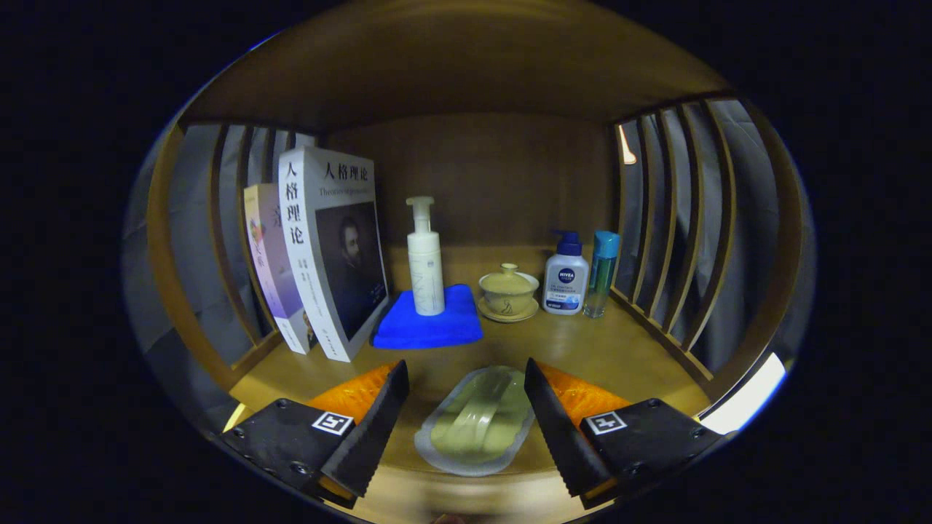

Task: Pull open the drawer, take out the items inside it, and place them on the countertop above the cabinet.

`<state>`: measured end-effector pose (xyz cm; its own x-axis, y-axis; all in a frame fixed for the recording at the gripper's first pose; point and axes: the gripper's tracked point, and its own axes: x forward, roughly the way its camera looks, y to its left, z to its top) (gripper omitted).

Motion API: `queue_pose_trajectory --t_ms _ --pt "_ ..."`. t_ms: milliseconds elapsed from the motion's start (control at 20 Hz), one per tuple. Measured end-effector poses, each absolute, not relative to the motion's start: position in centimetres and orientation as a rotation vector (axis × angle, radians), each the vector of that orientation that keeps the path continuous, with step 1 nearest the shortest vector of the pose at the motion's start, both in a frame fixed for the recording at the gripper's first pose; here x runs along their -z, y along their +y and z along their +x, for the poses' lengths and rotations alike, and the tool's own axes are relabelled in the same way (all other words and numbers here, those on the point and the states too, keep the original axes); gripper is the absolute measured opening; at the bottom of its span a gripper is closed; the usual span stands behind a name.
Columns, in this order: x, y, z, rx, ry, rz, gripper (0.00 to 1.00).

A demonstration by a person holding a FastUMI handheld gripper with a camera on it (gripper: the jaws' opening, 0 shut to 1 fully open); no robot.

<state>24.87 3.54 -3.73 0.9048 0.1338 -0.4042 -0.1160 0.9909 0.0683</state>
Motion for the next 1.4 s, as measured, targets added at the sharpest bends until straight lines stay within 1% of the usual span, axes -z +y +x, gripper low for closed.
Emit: queue_pose_trajectory --t_ms 150,400,600,750,950,1200,1400 --pt "1.2 3.4 23.3 -0.129 0.334 0.043 0.99" --pt "-2.3 3.1 18.6 -0.119 0.232 -0.001 0.99" --pt "-2.9 3.2 14.2 -0.096 0.188 -0.006 0.99" --pt "-3.6 4.0 11.4 -0.117 0.131 0.033 0.99" --pt "-3.7 4.0 7.8 -0.118 0.077 0.046 0.99" --pt "-1.7 2.9 4.1 -0.091 0.084 0.024 0.99" --pt "0.2 3.0 2.0 -0.101 0.08 0.059 0.99"
